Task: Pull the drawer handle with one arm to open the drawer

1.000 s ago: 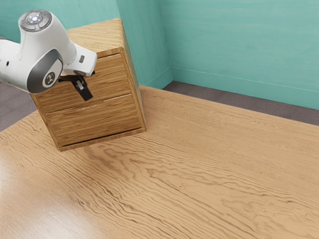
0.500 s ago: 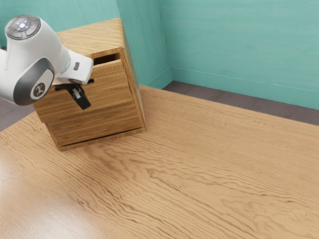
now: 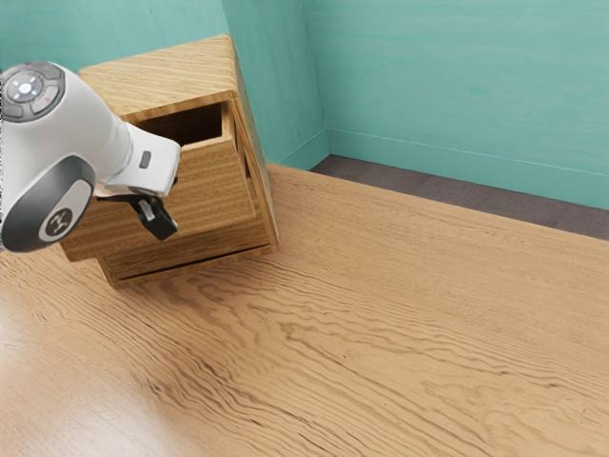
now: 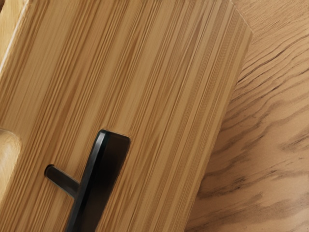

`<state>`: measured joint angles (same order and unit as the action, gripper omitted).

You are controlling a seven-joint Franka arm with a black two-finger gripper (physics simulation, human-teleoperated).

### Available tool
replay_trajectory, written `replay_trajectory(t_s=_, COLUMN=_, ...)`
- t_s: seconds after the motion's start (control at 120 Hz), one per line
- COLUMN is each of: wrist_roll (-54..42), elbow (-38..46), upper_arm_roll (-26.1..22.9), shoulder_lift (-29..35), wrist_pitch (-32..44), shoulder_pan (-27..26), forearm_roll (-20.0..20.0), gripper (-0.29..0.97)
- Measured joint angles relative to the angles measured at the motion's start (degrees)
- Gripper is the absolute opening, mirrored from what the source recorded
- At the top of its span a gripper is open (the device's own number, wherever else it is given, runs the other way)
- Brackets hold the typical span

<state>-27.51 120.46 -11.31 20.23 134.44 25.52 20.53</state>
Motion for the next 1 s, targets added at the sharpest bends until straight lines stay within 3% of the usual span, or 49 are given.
replay_trajectory(t_s=0.217, wrist_roll=1.8, elbow=4.3, upper_arm_roll=-1.5, shoulder_lift=4.0, wrist_pitch=1.3, shoulder_pan=0.4, forearm_roll=0.0, gripper=0.68)
replay_trajectory(t_s=0.4, wrist_roll=3.1, elbow=8.2, upper_arm_roll=-5.6, shoulder_lift=8.7, wrist_pitch=1.9, shoulder_pan=2.8, forearm_roll=-1.6, gripper=0.68)
replay_trajectory(t_s=0.5, wrist_roll=3.8, elbow=9.8, upper_arm_roll=-6.1, shoulder_lift=9.7, wrist_pitch=2.2, shoulder_pan=2.9, forearm_roll=-2.0, gripper=0.73)
replay_trajectory(t_s=0.525, wrist_roll=3.9, elbow=10.1, upper_arm_roll=-6.2, shoulder_lift=10.0, wrist_pitch=2.2, shoulder_pan=2.9, forearm_roll=-2.1, gripper=0.69)
replay_trajectory(t_s=0.817, wrist_roll=5.6, elbow=14.5, upper_arm_roll=-11.9, shoulder_lift=17.1, wrist_pitch=2.5, shoulder_pan=5.5, forearm_roll=-5.8, gripper=0.63)
replay_trajectory(t_s=0.942, wrist_roll=6.2, elbow=12.4, upper_arm_roll=-17.6, shoulder_lift=20.0, wrist_pitch=1.4, shoulder_pan=8.4, forearm_roll=-7.7, gripper=0.65)
replay_trajectory(t_s=1.0, wrist_roll=7.3, elbow=4.2, upper_arm_roll=-20.7, shoulder_lift=18.5, wrist_pitch=-3.1, shoulder_pan=10.2, forearm_roll=-10.8, gripper=0.66)
